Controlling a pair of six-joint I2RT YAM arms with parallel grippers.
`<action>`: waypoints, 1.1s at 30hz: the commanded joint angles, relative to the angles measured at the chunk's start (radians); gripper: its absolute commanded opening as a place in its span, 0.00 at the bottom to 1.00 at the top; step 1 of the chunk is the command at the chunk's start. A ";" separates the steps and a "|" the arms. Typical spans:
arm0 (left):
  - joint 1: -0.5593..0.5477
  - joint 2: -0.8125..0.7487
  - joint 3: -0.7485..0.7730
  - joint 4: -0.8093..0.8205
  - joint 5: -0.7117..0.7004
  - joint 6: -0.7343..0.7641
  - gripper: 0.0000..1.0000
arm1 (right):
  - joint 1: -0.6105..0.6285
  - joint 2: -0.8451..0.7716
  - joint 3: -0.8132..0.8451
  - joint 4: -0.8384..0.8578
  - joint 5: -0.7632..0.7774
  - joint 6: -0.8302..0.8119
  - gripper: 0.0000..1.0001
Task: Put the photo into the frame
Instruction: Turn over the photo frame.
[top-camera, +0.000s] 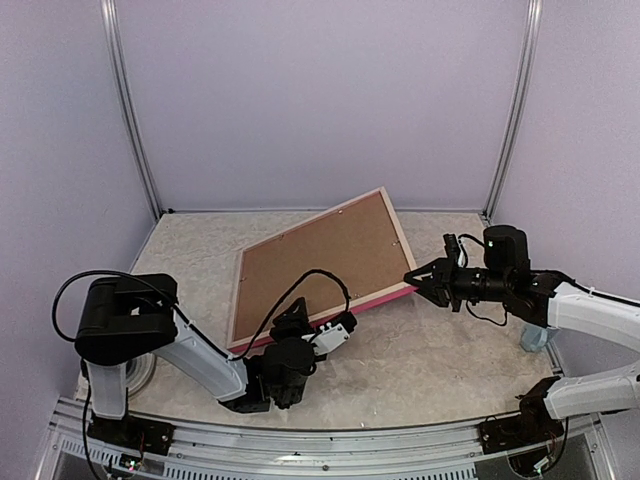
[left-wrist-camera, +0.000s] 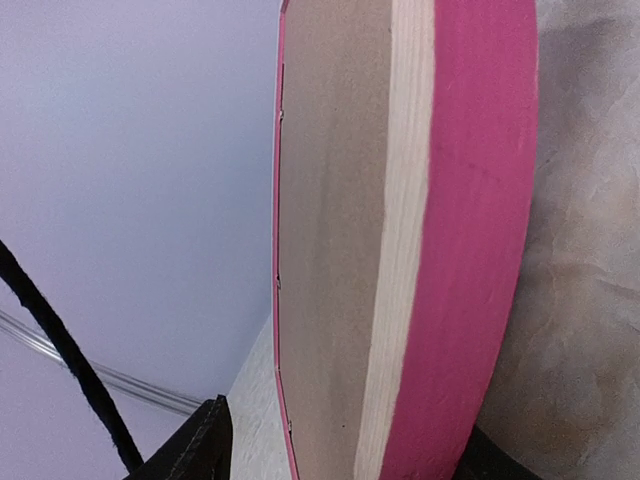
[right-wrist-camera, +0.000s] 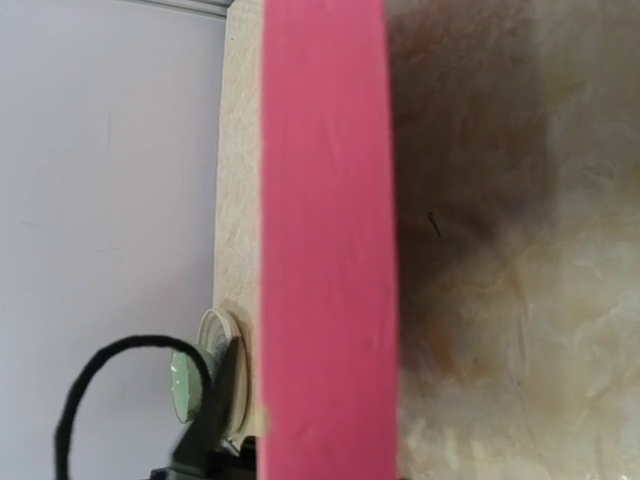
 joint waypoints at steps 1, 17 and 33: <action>0.013 -0.040 0.025 -0.049 0.027 -0.034 0.53 | 0.020 -0.037 0.044 0.040 -0.013 -0.030 0.21; 0.008 -0.092 0.020 -0.002 0.033 -0.040 0.14 | 0.026 -0.067 0.062 0.022 -0.026 -0.071 0.67; 0.019 -0.373 -0.024 -0.193 0.233 -0.353 0.11 | 0.026 -0.079 0.159 0.114 -0.115 -0.215 0.76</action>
